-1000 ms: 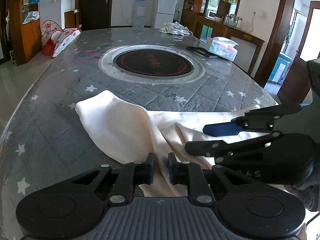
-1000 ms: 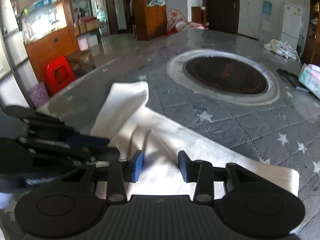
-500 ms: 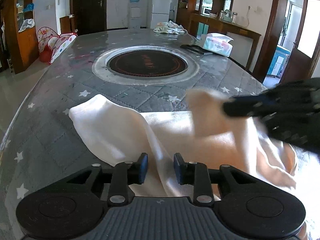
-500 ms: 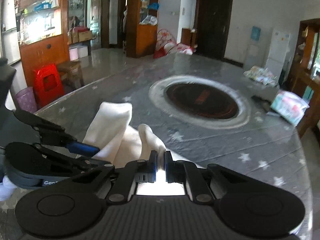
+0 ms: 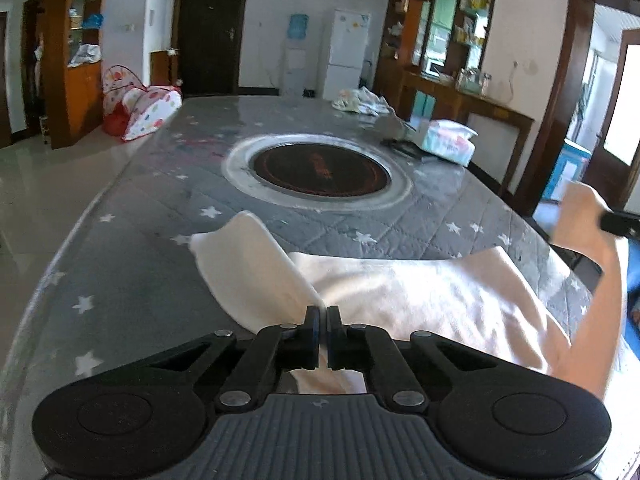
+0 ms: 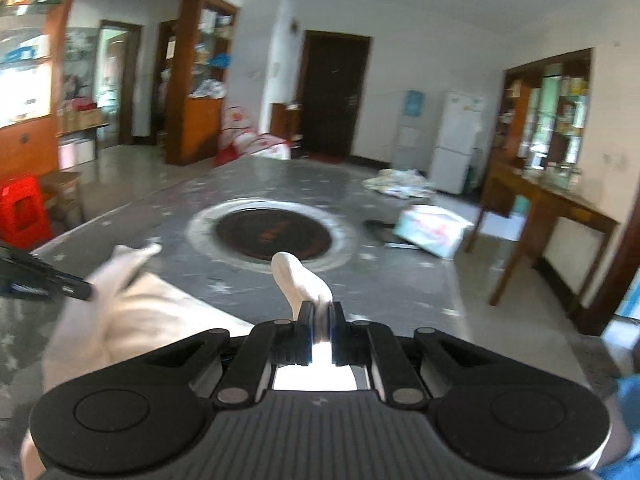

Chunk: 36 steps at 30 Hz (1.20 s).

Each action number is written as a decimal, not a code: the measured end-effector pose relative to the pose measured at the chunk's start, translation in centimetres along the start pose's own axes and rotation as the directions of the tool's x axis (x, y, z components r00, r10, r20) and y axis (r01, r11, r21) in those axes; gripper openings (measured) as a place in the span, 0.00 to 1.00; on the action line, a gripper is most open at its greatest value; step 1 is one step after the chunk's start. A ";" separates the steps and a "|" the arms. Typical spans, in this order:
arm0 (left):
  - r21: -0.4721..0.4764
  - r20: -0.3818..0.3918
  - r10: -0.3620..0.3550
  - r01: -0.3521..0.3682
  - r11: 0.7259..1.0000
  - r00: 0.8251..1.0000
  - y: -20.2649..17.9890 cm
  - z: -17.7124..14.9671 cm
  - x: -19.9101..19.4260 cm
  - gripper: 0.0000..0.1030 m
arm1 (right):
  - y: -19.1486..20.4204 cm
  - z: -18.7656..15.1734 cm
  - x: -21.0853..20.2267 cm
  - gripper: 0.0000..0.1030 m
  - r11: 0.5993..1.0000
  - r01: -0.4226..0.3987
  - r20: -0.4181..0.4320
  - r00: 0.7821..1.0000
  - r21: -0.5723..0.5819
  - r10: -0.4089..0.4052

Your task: Fold clothes

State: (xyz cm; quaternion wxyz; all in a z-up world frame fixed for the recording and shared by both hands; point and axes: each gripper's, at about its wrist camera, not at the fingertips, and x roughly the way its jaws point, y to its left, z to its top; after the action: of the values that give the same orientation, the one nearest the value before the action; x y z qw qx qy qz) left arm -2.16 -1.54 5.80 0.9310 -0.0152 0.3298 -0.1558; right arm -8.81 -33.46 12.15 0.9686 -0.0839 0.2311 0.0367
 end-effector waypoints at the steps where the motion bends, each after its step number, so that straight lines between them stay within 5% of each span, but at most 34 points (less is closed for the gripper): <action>1: -0.009 0.008 0.005 -0.005 1.000 1.000 0.2 -0.2 -0.6 0.03 | -0.7 -0.3 -0.6 0.06 1.000 0.021 0.002 1.000 0.013 -0.021; 13: -0.091 0.080 0.070 -0.063 0.994 0.994 3.6 -3.8 -9.4 0.03 | -5.6 -5.4 -5.2 0.06 0.977 0.198 -0.074 0.979 0.084 -0.192; 22: -0.084 -0.004 0.112 -0.112 0.990 0.994 5.1 -6.6 -11.2 0.04 | -6.9 -9.1 -5.0 0.09 0.958 0.262 -0.191 0.953 0.118 -0.237; 25: -0.065 -0.009 0.099 -0.100 0.993 0.995 4.3 -6.2 -10.2 0.13 | -7.3 -9.1 -5.4 0.09 0.953 0.275 -0.189 0.950 0.128 -0.249; 29: -0.034 -0.017 0.086 -0.087 0.996 0.996 3.0 -5.4 -7.4 0.46 | -7.0 -8.6 -6.0 0.23 0.957 0.261 -0.167 0.957 0.129 -0.238; 34: -0.023 -0.089 0.105 -0.107 0.994 0.990 2.9 -5.4 -3.4 0.45 | -5.4 -7.9 -6.0 0.32 0.976 0.183 -0.147 0.975 0.121 -0.165; 36: -0.041 -0.111 0.105 -0.110 0.993 0.988 3.3 -5.7 -2.7 0.24 | -4.5 -7.7 -5.8 0.34 0.983 0.149 -0.140 0.981 0.107 -0.134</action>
State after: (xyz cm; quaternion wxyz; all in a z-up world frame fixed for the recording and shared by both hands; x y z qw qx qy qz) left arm -6.75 2.82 2.60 0.9180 -0.0109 0.3840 -0.0983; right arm -16.89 -39.49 8.70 0.9546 -0.0454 0.2900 -0.0515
